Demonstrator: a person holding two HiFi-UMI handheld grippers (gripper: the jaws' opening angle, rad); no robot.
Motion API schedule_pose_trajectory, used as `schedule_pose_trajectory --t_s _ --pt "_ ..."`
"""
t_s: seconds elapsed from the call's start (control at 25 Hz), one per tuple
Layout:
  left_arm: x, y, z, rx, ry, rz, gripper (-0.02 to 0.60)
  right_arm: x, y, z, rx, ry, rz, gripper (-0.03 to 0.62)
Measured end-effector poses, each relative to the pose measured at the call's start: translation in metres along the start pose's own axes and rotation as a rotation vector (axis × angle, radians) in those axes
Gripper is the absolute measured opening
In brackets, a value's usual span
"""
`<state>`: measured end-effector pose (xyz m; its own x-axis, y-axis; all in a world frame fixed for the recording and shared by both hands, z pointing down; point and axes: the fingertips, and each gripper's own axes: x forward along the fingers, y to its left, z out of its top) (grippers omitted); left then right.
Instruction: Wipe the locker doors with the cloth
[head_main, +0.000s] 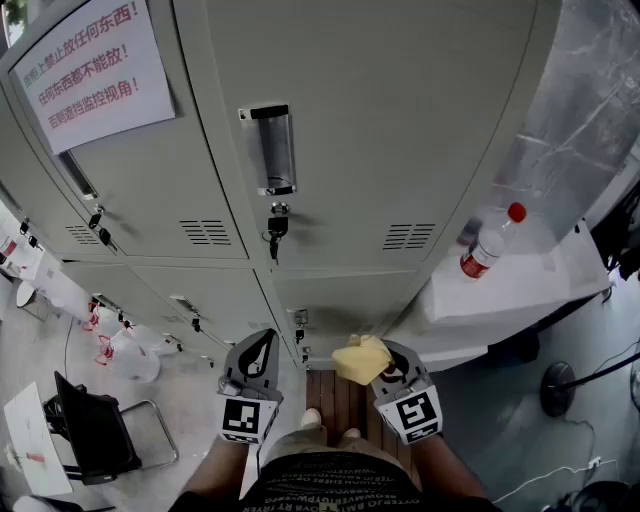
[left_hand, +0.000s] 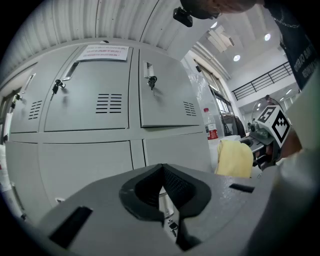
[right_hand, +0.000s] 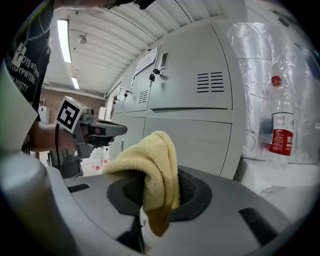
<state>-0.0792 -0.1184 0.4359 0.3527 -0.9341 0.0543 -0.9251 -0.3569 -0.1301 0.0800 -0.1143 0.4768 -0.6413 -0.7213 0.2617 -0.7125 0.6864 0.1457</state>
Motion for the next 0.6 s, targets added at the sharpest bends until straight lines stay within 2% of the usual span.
schedule_pose_trajectory --t_s 0.36,0.48,0.6 --pt "-0.031 -0.029 -0.021 0.012 0.04 0.033 0.005 -0.011 0.017 -0.003 -0.019 -0.044 0.096 0.083" --pt "-0.035 -0.023 -0.021 0.008 0.051 0.037 0.005 0.0 0.03 0.01 -0.015 -0.053 0.117 0.083" --pt "-0.032 -0.005 -0.006 0.012 0.017 0.046 0.005 0.028 0.035 0.031 -0.032 -0.061 0.12 0.083"
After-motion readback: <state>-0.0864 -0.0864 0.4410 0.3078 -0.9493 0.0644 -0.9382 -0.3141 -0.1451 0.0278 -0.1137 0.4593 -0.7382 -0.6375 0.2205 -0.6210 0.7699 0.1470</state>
